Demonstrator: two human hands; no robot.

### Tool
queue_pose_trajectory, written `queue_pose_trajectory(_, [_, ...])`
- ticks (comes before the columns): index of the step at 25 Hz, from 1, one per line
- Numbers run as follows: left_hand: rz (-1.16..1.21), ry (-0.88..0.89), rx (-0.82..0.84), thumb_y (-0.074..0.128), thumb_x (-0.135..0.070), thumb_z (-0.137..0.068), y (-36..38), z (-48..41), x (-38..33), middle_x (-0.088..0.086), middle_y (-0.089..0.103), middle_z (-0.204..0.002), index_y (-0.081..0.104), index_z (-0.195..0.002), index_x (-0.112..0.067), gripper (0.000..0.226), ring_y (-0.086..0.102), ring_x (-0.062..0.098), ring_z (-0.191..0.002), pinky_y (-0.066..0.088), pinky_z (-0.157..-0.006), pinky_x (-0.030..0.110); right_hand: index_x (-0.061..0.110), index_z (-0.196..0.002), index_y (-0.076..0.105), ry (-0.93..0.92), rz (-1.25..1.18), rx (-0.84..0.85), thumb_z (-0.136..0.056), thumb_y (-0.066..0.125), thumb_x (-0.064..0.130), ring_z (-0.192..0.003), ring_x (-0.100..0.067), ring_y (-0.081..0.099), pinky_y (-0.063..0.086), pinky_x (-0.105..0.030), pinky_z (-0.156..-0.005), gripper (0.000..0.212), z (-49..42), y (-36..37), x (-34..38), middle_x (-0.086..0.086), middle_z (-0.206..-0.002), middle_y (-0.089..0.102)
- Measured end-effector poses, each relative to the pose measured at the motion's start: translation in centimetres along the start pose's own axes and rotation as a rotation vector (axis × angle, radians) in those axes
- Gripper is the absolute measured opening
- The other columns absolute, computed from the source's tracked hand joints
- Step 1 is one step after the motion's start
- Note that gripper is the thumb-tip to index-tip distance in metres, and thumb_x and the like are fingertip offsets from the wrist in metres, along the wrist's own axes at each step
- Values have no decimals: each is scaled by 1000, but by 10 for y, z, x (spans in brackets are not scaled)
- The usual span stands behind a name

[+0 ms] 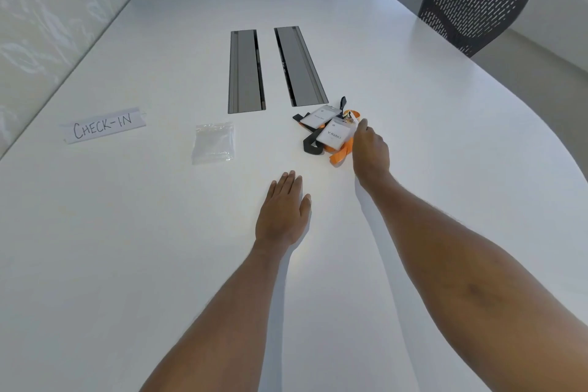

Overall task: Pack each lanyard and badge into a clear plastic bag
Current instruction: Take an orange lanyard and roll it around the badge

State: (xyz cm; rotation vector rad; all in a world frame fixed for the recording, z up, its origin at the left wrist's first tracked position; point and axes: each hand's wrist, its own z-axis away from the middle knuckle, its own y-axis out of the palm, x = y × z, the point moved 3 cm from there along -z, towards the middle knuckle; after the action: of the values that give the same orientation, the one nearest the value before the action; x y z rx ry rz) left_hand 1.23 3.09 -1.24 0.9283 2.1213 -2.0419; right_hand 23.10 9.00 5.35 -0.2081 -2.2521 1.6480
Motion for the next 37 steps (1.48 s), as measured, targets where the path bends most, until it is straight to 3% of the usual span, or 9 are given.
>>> queue_pose_trajectory(4, [13,-14,36,38,-31,-112,-2,-1,-1,6,24,-175,33,-163,-12,55,13,18,-164,4,-134,36,0,-111,55,29,-110,-151,-90,46,-17,-83,-45,67,37,-40,-64,28,6,-27,-9,-21,-95,67])
queue_pose_trajectory(8, [103,-62,61,40,-29,-112,-7,-2,-10,6,23,-175,30,-164,-12,56,14,19,-164,6,-133,38,-1,-134,60,72,-246,-326,-96,45,-9,-84,-48,68,48,-44,-69,41,21,-52,-11,-23,-102,74])
queue_pose_trajectory(17, [482,-85,-212,54,-19,-107,-57,-18,-61,14,60,-148,55,-147,-5,41,56,29,-136,46,-113,42,4,-131,70,-17,-535,-689,-101,57,1,-97,-34,76,58,-39,-75,33,81,-102,3,-11,-116,79])
queue_pose_trajectory(19, [686,-128,-265,55,-22,-108,-76,-28,-77,15,71,-128,66,-129,-4,30,68,31,-117,55,-100,41,4,-125,74,-96,-466,-750,-94,65,-2,-88,-31,76,58,-37,-73,33,91,-112,9,-9,-104,81])
queue_pose_trajectory(22, [1413,-330,-33,48,-45,-110,-101,-42,-102,13,77,-102,67,-117,-3,46,77,23,-88,64,-82,39,6,-115,78,-297,-364,-789,-85,74,-2,-83,-29,75,59,-36,-74,32,108,-116,21,-7,-91,79])
queue_pose_trajectory(25, [1491,-351,56,58,-28,-108,-116,-43,-105,5,73,-74,70,-101,-4,28,70,17,-65,57,-65,28,7,-111,78,-488,-335,-746,-90,72,0,-86,-29,74,59,-40,-74,22,129,-110,35,-6,-88,77])
queue_pose_trajectory(28, [1399,-306,-6,62,3,-101,-126,-31,-94,14,70,-87,70,-109,3,12,65,25,-75,57,-65,28,5,-114,75,-634,-446,-651,-101,62,12,-102,-27,72,57,-42,-89,20,144,-107,35,-8,-107,78])
queue_pose_trajectory(33, [1484,-304,-26,63,1,-100,-148,-19,-86,19,69,-120,64,-134,5,33,65,30,-102,59,-75,31,14,-139,58,-73,-841,-405,-94,51,0,-114,-22,64,54,-42,-95,47,122,-111,15,-3,-134,63])
queue_pose_trajectory(37, [1514,-225,63,62,-6,-103,-167,-10,-95,20,68,-124,62,-139,2,37,64,31,-102,59,-61,27,14,-151,49,-206,-809,-136,-96,69,9,-125,-21,56,44,-24,-100,58,103,-119,31,-4,-145,59])
